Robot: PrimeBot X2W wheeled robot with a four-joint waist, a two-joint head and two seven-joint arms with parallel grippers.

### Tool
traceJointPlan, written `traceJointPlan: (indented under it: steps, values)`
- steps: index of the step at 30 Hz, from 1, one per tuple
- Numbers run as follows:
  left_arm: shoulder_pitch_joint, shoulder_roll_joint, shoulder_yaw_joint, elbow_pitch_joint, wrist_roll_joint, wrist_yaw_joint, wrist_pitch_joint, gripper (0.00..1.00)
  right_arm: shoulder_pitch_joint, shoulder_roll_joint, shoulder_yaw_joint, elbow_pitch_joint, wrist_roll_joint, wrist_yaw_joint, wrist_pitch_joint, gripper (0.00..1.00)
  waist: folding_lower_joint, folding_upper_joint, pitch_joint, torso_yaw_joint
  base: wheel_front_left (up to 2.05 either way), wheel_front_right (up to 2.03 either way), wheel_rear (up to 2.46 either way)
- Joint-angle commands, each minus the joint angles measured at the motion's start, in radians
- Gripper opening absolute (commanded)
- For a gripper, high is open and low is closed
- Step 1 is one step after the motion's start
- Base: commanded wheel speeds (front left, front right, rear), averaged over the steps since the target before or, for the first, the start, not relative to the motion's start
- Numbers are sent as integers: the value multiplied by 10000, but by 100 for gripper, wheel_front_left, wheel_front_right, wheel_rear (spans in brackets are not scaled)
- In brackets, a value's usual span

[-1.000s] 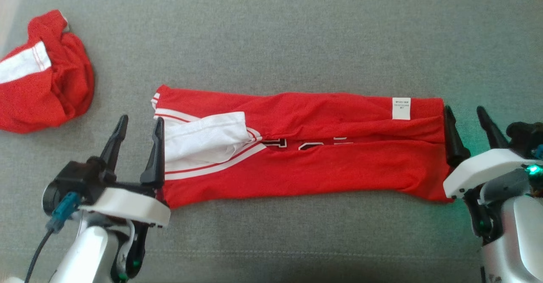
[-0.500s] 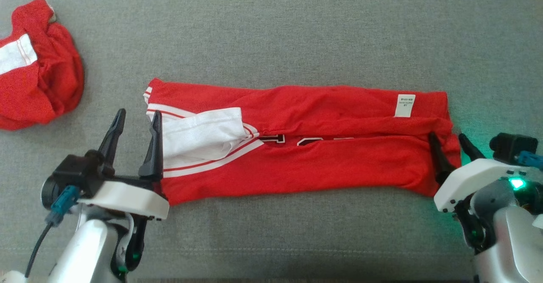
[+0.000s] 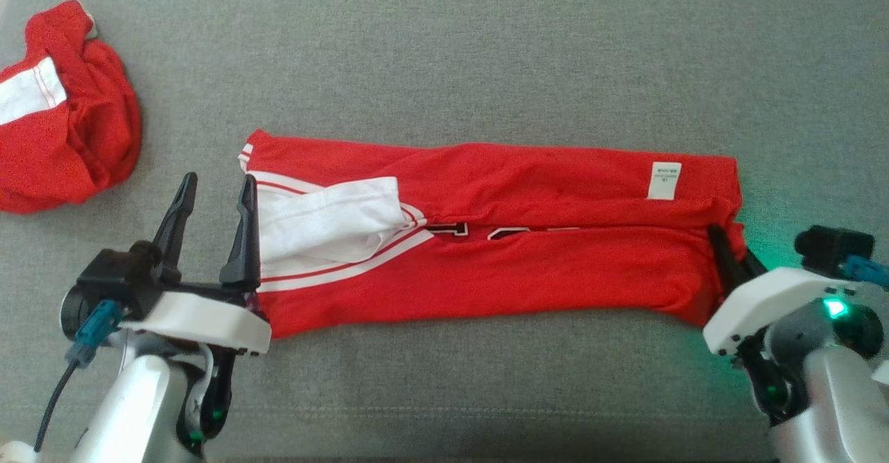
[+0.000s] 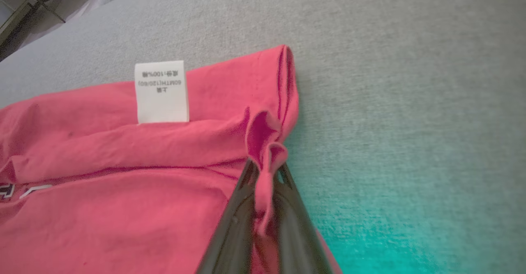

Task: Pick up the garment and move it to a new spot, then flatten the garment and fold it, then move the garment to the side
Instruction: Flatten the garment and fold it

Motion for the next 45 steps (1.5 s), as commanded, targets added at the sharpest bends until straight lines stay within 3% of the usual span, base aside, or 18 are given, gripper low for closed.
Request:
traceJointPlan:
  steps: [1,14,18,25,30,36,45]
  values:
    - [-302,190,464,-263,137,7,-118,100,114,-116,7,-363,20,-7,-130,0,0,0,-32,-9,0,0,0]
    - [72,69,587,-363,178,65,-121,100,629,-948,-2098,-1365,-128,-7,87,0,0,0,-486,-145,0,0,0]
    - [174,69,594,-341,175,76,-121,100,678,-965,-2132,-1835,-163,-7,238,0,0,0,-671,-165,0,0,0]
    - [424,111,483,-364,153,78,-43,100,334,-457,-411,-3988,605,-7,825,0,0,0,-1067,-226,0,0,0]
    - [417,158,370,-383,190,86,78,100,-74,-121,1547,-4557,1175,-7,1106,0,0,0,-1201,-57,0,0,0]
    - [308,153,210,-381,237,73,162,100,-827,200,3867,-3361,2285,-7,598,0,0,0,-1201,419,0,0,0]
    - [12,-4,34,-250,216,-37,84,100,-2118,213,6548,-324,4518,-7,-1607,0,0,0,-903,1217,0,0,0]
